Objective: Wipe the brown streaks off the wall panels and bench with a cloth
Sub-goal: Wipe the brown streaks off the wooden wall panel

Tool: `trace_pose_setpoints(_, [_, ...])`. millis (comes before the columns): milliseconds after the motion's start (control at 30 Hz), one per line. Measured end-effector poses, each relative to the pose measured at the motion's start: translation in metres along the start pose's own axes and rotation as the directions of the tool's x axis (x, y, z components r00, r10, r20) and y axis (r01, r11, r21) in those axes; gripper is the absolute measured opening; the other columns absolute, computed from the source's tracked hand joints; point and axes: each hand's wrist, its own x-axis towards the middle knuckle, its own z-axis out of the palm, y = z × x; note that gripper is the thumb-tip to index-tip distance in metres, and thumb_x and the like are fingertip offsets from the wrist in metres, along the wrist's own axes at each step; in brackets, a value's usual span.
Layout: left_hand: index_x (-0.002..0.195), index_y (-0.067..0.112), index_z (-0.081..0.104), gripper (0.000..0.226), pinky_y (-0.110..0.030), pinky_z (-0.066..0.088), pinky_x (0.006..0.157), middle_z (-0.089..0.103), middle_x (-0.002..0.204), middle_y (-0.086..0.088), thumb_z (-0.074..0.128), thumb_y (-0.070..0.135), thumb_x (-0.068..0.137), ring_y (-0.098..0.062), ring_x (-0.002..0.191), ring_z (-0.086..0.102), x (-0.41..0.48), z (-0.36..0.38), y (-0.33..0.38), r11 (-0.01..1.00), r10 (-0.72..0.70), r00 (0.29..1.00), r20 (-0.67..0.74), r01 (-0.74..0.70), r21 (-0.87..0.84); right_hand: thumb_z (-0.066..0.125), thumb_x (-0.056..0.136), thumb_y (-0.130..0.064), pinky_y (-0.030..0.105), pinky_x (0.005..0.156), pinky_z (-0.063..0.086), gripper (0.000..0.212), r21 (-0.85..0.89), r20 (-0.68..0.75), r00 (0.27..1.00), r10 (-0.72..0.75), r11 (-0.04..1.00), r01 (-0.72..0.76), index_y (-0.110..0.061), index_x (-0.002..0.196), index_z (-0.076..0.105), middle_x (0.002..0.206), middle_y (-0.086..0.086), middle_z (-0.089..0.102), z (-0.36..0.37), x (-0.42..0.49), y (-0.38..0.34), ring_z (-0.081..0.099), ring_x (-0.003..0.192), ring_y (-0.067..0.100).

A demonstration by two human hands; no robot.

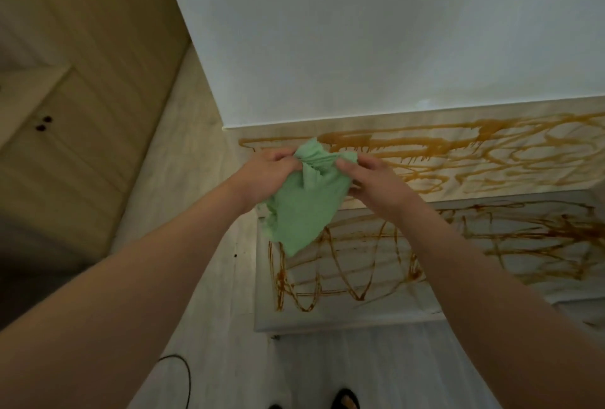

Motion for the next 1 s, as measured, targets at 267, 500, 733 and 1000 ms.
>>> trace_pose_setpoints(267, [0.097, 0.044, 0.069, 0.007, -0.021, 0.057, 0.08, 0.074, 0.098, 0.015, 0.071, 0.038, 0.095, -0.008, 0.093, 0.071, 0.019, -0.037, -0.029, 0.938, -0.082, 0.99, 0.114, 0.038, 0.344, 0.047, 0.106, -0.054, 0.053, 0.096, 0.058, 0.037, -0.234, -0.259, 0.964, -0.055, 0.972, -0.008, -0.022, 0.104, 0.067, 0.107, 0.006, 0.074, 0.021, 0.03, 0.006, 0.072, 0.105, 0.023])
trace_pose_setpoints(500, [0.132, 0.027, 0.065, 0.034, -0.045, 0.058, 0.095, 0.074, 0.124, -0.001, 0.066, 0.035, 0.098, -0.022, 0.114, 0.071, 0.066, -0.078, -0.052, 0.913, -0.04, 0.996, 0.079, 0.069, -0.402, 0.049, 0.106, -0.051, 0.05, 0.094, 0.059, 0.039, 0.161, -0.076, 0.99, 0.116, 0.982, -0.103, -0.034, 0.14, 0.044, 0.134, 0.004, 0.067, 0.053, 0.074, 0.012, 0.07, 0.116, 0.029])
trace_pose_setpoints(733, [0.132, 0.021, 0.057, 0.032, -0.035, 0.05, 0.092, 0.066, 0.122, -0.005, 0.045, 0.038, 0.108, -0.026, 0.111, 0.063, 0.11, -0.124, -0.11, 0.964, -0.061, 0.992, -0.11, 0.087, 0.25, 0.054, 0.102, -0.004, 0.045, 0.089, 0.062, 0.051, -0.031, -0.242, 0.957, 0.158, 0.985, -0.17, -0.033, 0.141, 0.041, 0.111, 0.011, 0.067, 0.097, 0.112, 0.059, 0.068, 0.105, 0.027])
trace_pose_setpoints(1000, [0.146, 0.015, 0.019, 0.094, -0.034, 0.057, 0.07, 0.054, 0.116, -0.002, 0.084, 0.043, 0.083, -0.022, 0.096, 0.062, 0.124, -0.138, -0.182, 0.924, -0.335, 0.938, -0.092, 0.346, 0.162, 0.067, 0.094, -0.012, 0.03, 0.101, 0.049, 0.056, -0.561, -0.117, 0.991, 0.059, 0.82, -0.115, -0.025, 0.147, 0.053, 0.133, -0.005, 0.047, 0.092, 0.157, 0.107, 0.052, 0.121, 0.016])
